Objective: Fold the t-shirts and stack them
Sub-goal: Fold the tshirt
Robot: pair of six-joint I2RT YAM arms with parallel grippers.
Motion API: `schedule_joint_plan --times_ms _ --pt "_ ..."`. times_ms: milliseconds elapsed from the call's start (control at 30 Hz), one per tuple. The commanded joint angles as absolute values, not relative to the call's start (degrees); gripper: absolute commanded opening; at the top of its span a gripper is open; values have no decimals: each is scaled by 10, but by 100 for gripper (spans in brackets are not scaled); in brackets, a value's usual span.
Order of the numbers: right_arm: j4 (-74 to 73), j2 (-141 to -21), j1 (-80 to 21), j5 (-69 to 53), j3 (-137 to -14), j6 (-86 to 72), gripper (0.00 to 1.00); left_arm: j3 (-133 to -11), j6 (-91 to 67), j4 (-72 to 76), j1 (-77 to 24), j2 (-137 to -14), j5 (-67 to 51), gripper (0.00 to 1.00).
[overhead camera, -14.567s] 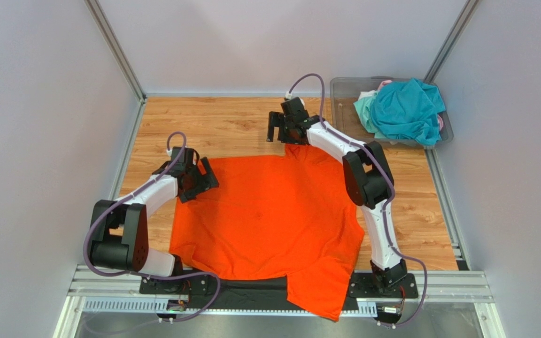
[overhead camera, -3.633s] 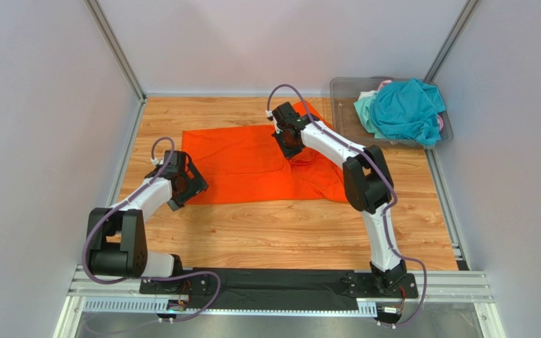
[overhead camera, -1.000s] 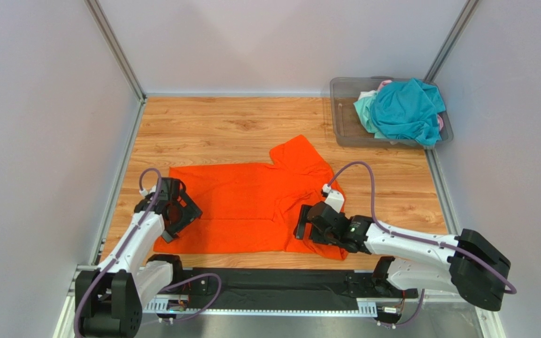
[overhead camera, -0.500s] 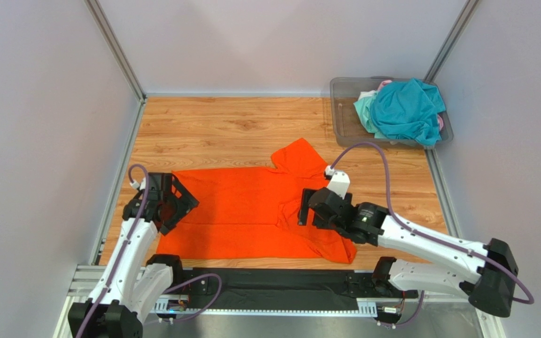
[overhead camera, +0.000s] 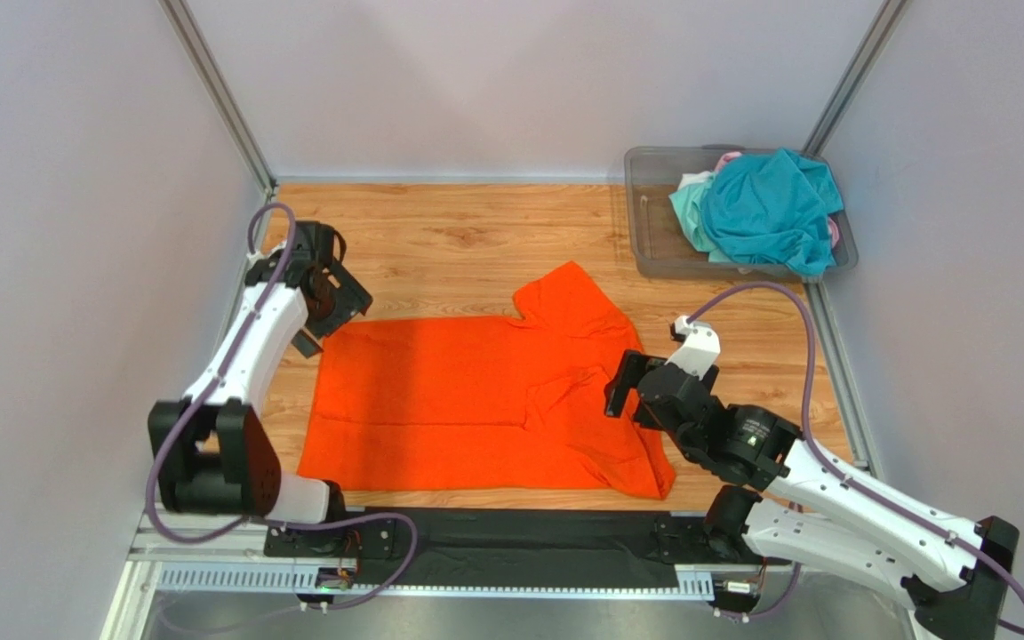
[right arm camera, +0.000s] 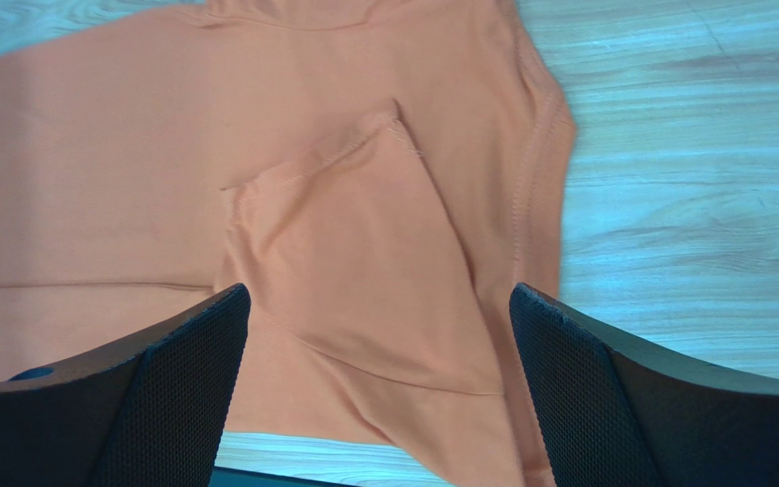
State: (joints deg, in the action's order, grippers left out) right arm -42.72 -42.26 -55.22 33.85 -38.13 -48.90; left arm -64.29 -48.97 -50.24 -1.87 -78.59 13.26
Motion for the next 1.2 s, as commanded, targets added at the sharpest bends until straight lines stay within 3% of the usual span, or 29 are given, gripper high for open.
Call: schedule_joint_plan --times_ms 0,300,400,633,967,1100,1167 --pt "-414 -410 -545 345 -364 -463 100 -714 -476 -521 -2 -867 164 96" --pt "-390 -405 -522 304 -339 -419 100 -858 -433 -531 42 -1047 187 88" --pt "-386 -400 -516 304 -318 -418 100 -900 -434 -544 50 -1112 180 73" --pt "-383 -399 -506 296 -314 -415 100 -925 -437 -544 49 -1175 173 60" --pt "-375 -409 -504 287 -310 -410 100 -924 -452 -540 51 -1213 199 52" --pt "-375 -406 -503 287 -309 -410 100 -913 -454 -540 51 -1216 192 37" --pt "-374 -404 -503 288 -308 -410 100 -898 -457 -540 51 -1210 189 24"
